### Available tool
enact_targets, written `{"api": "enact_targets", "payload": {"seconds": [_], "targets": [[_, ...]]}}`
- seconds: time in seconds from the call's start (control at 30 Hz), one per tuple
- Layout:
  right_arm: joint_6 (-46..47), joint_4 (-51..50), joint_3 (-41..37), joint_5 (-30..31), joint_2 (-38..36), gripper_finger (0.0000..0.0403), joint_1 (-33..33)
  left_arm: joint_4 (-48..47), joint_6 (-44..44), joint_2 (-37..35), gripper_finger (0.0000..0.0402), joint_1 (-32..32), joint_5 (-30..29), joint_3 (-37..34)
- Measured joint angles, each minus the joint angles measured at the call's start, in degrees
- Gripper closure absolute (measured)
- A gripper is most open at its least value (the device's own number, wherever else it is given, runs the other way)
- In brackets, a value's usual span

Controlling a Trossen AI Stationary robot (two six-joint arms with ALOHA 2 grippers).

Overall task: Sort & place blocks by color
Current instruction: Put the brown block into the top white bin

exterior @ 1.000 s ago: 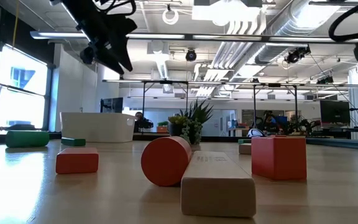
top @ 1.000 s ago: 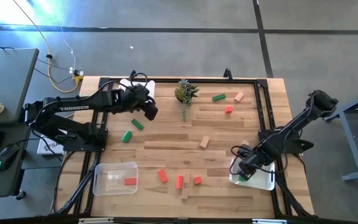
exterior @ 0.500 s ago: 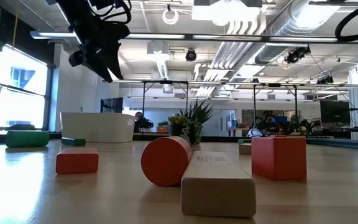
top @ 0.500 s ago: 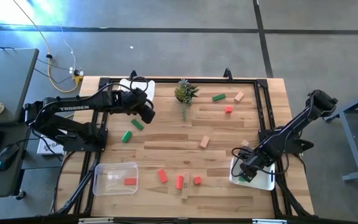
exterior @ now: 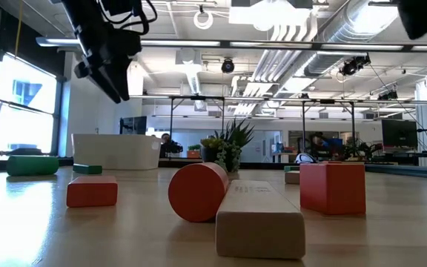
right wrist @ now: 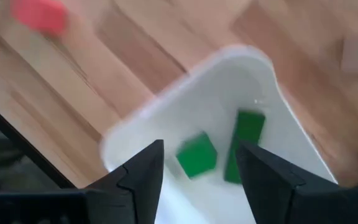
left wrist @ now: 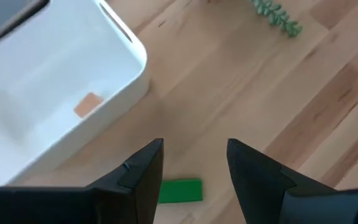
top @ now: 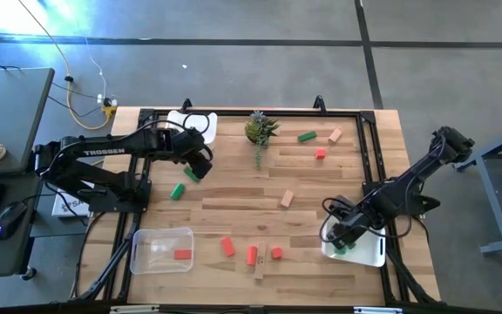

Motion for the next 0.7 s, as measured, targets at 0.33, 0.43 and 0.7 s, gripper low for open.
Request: {"api": "enact_targets", "payload": {"seconds": [0.33, 0.43, 0.7], "targets": [[-0.32, -0.70, 6.63, 9.16, 0.00, 0.0217, -8.15, -1.55, 8.95, 0.00, 0.0236, 0.02, -2.85, 0.00], [-3.27, 0.33, 7.35, 12.22, 0.02, 0.0217, -10.88, -1.49, 9.26, 0.00, 0.0236, 0.04, -1.68, 0.00], [-21.71, 7.87, 7.53, 13.33, 0.17, 0.0217, -20.55, -1.04, 9.28, 0.00, 0.0236, 0.09, 5.84, -0.01]]}}
